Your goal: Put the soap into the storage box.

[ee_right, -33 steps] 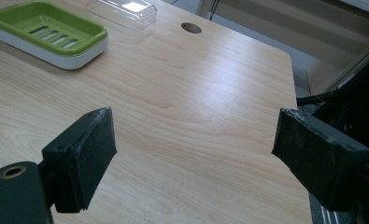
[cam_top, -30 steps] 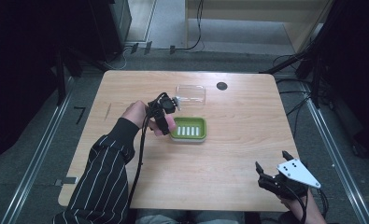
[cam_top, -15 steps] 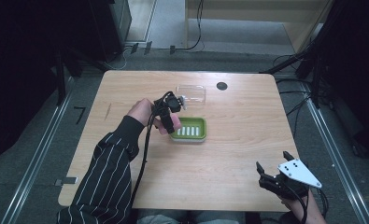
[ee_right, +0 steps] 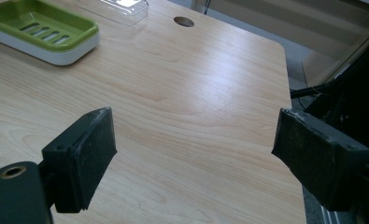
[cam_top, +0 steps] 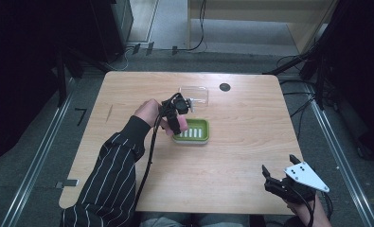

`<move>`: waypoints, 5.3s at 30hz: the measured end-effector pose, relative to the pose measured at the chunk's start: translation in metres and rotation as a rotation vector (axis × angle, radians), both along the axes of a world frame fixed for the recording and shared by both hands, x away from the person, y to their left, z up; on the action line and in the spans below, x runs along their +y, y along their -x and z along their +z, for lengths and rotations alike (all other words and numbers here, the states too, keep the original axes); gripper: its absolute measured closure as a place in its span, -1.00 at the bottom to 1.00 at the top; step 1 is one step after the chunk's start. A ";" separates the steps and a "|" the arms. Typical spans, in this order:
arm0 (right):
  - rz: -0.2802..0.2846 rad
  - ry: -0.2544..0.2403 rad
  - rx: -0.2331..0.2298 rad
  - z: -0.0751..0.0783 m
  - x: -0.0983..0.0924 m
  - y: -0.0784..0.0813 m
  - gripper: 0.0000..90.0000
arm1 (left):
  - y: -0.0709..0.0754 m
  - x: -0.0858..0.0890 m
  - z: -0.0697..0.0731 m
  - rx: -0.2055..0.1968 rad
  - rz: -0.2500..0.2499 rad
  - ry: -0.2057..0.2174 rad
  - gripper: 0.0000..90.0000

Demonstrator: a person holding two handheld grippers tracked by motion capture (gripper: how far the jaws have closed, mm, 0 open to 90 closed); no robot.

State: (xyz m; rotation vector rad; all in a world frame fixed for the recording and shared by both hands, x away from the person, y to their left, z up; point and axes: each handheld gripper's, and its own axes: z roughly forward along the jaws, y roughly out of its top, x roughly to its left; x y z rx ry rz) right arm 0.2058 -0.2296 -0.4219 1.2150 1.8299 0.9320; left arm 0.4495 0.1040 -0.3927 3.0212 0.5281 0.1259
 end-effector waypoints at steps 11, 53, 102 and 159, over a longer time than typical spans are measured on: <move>-0.004 0.000 0.003 0.000 0.000 0.001 -0.70 | -0.002 -0.013 -0.006 -0.019 -0.089 -0.010 -0.14; -0.011 0.003 -0.001 0.000 -0.001 0.003 -0.70 | -0.008 -0.038 -0.036 -0.056 -0.226 0.008 -0.14; -0.011 0.000 -0.013 0.000 -0.001 0.001 -0.70 | -0.008 -0.027 -0.026 -0.049 -0.133 -0.022 -0.70; -0.018 0.001 -0.020 0.001 0.000 0.005 -0.70 | 0.071 0.076 -0.033 0.006 0.277 -0.023 -0.94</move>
